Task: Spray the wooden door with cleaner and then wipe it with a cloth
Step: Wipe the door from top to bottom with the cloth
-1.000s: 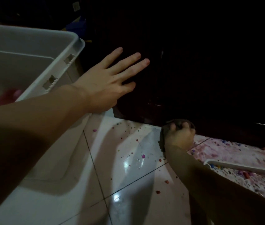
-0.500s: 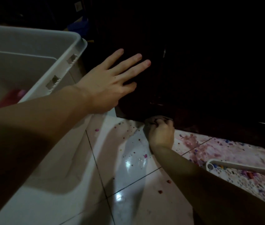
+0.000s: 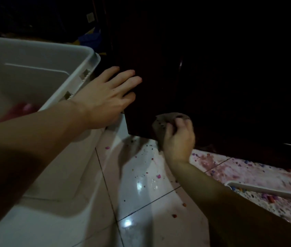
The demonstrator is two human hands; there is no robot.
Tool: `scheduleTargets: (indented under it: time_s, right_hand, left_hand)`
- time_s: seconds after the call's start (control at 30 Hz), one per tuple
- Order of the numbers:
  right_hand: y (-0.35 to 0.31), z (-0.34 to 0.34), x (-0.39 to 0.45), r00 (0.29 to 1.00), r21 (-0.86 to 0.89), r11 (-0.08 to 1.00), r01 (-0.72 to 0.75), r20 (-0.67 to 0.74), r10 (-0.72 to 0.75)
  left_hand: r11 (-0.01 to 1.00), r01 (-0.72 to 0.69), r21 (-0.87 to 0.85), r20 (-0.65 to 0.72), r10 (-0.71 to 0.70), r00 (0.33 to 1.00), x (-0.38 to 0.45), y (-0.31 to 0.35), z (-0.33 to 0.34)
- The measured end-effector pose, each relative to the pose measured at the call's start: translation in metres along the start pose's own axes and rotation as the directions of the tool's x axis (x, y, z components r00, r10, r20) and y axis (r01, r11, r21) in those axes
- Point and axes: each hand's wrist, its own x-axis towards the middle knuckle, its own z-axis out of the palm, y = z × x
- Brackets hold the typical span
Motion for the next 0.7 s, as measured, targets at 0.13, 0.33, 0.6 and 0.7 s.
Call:
scheduleTargets:
  time_s: [0.13, 0.33, 0.6, 0.7]
  right_hand:
    - [0.01, -0.021, 0.012, 0.987, 0.005, 0.989, -0.148, -0.062, 0.148]
    - [-0.011, -0.039, 0.01, 0.873, 0.498, 0.717, -0.488, 0.257, 0.415]
    - [-0.022, -0.06, 0.013, 0.891, 0.492, 0.778, -0.392, 0.413, 0.188]
    - [-0.022, -0.071, 0.015, 0.899, 0.504, 0.793, -0.342, 0.42, 0.121]
  left_hand:
    - [1.0, 0.007, 0.007, 0.03, -0.008, 1.0, 0.008, 0.002, -0.011]
    - [0.999, -0.04, -0.031, 0.125, 0.044, 0.991, 0.022, 0.024, -0.022]
    - [0.636, 0.44, -0.633, 0.59, 0.029, 0.807, 0.051, 0.096, -0.029]
    - [0.076, 0.68, -0.729, 0.681, -0.015, 0.732, 0.063, 0.123, -0.027]
